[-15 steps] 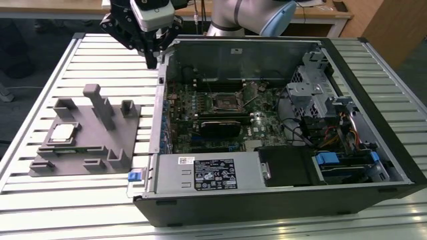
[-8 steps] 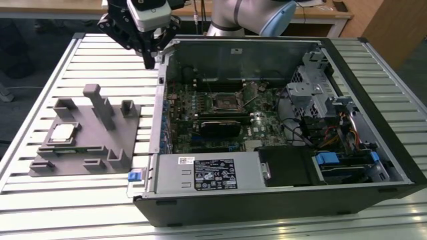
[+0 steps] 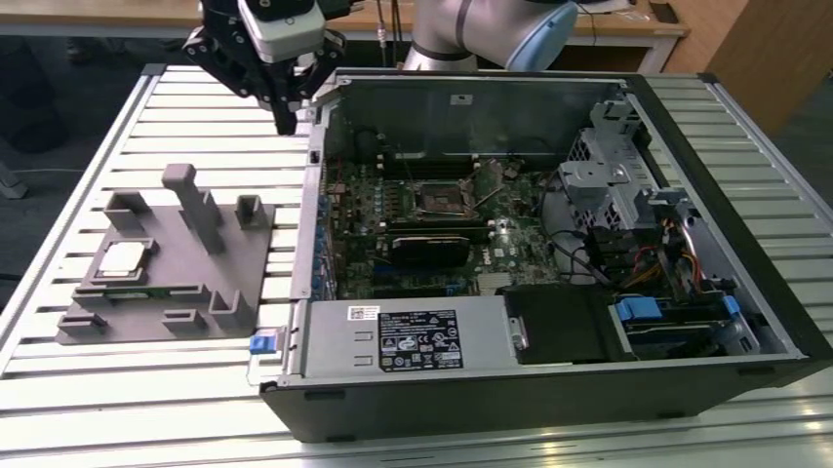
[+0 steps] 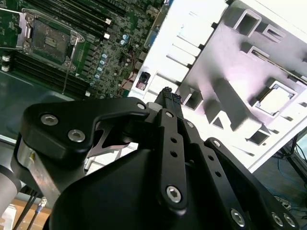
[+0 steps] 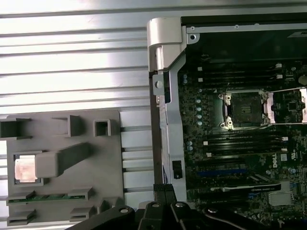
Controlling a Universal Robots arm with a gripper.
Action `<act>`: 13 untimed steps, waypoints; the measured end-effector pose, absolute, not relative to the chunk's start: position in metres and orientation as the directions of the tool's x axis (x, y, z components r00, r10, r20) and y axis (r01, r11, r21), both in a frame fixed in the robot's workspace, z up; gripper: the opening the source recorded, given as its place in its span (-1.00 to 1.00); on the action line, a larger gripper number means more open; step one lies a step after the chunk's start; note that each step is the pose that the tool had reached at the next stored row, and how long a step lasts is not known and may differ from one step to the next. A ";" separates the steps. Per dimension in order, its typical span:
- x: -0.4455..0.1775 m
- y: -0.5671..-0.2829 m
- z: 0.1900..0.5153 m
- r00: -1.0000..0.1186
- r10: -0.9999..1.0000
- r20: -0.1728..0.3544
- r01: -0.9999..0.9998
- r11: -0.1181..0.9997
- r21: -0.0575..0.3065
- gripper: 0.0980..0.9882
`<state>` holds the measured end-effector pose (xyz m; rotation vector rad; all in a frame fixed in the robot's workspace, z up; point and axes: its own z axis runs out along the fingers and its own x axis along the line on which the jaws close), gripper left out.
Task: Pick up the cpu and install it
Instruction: 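Reach for the cpu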
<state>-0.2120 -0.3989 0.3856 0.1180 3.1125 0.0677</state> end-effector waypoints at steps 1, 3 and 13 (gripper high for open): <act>-0.213 -0.399 0.385 -0.997 0.076 -0.024 0.075 0.996 0.044 -0.96; -0.214 -0.399 0.385 -0.997 0.076 -0.024 0.075 0.996 0.044 -0.96; -0.221 -0.399 0.385 -0.997 0.076 -0.024 0.075 0.996 0.044 -0.96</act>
